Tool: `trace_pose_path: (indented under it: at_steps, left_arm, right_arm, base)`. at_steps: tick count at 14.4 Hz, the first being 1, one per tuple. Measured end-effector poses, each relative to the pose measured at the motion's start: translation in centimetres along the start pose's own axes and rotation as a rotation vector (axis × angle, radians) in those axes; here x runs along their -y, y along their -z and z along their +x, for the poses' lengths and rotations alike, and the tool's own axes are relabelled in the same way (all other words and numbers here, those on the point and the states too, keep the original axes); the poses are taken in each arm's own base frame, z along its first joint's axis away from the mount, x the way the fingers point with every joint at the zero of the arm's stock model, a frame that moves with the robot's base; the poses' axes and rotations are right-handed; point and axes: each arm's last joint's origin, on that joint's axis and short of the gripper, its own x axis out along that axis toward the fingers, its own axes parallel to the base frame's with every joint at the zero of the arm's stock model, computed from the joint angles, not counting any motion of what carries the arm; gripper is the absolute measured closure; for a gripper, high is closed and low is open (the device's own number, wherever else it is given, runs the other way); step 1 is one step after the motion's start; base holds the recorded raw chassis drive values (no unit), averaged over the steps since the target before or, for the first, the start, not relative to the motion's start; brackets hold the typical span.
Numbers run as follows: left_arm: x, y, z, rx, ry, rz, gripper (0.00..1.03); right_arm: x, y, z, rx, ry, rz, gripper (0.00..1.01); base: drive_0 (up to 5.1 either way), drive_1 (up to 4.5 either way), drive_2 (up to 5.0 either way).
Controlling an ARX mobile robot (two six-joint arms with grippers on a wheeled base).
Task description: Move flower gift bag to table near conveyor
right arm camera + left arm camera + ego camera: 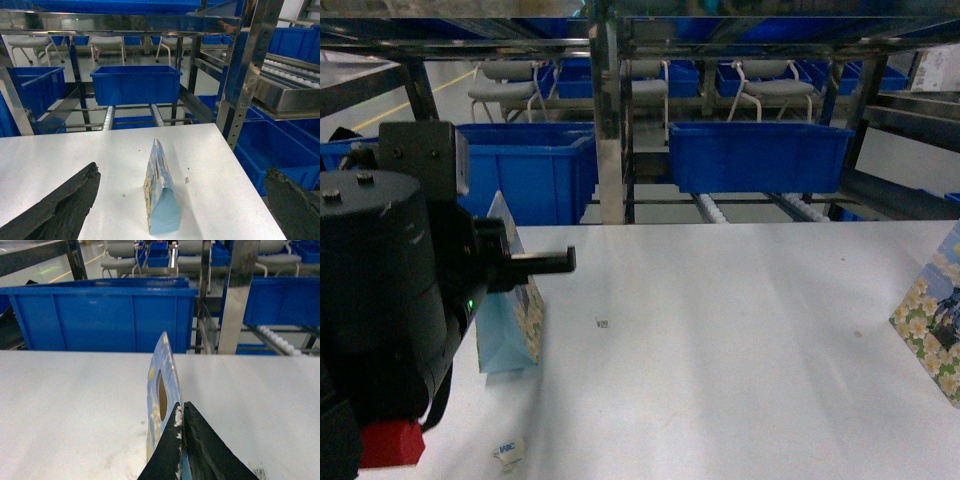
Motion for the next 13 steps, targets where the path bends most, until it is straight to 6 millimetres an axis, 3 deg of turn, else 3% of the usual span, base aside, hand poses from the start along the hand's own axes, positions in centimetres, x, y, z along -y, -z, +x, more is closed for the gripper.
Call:
trace_pose_path:
  at_steps: [4, 7, 11, 12, 13]
  left_arm:
    - [0.1, 1.2, -2.8, -0.047, 0.028, 0.061, 1.01]
    - [0.4, 1.2, -3.6, -0.065, 0.078, 0.080, 0.63]
    - [0.5, -4.4, -2.8, 0.111, 0.104, -0.019, 0.13]
    - [0.1, -5.9, -2.9, 0.158, 0.099, -0.038, 0.03]
    - [-0.3, -7.3, -3.1, 0.199, 0.103, -0.055, 0.05]
  right_arm:
    - [0.0, 0.0, 0.0, 0.000, 0.000, 0.000, 0.03]
    - [0.0, 0.0, 0.0, 0.000, -0.001, 0.000, 0.03]
    - [0.0, 0.0, 0.0, 0.000, -0.001, 0.000, 0.03]
    - [0.0, 0.0, 0.0, 0.000, -0.001, 0.000, 0.03]
    - [0.0, 0.0, 0.0, 0.000, -0.001, 0.000, 0.03]
  base:
    - [0.0, 0.00, 0.0]
    - [0.0, 0.00, 0.0]
    - [0.0, 0.00, 0.0]
    - [0.0, 0.00, 0.0]
    - [0.0, 0.00, 0.0]
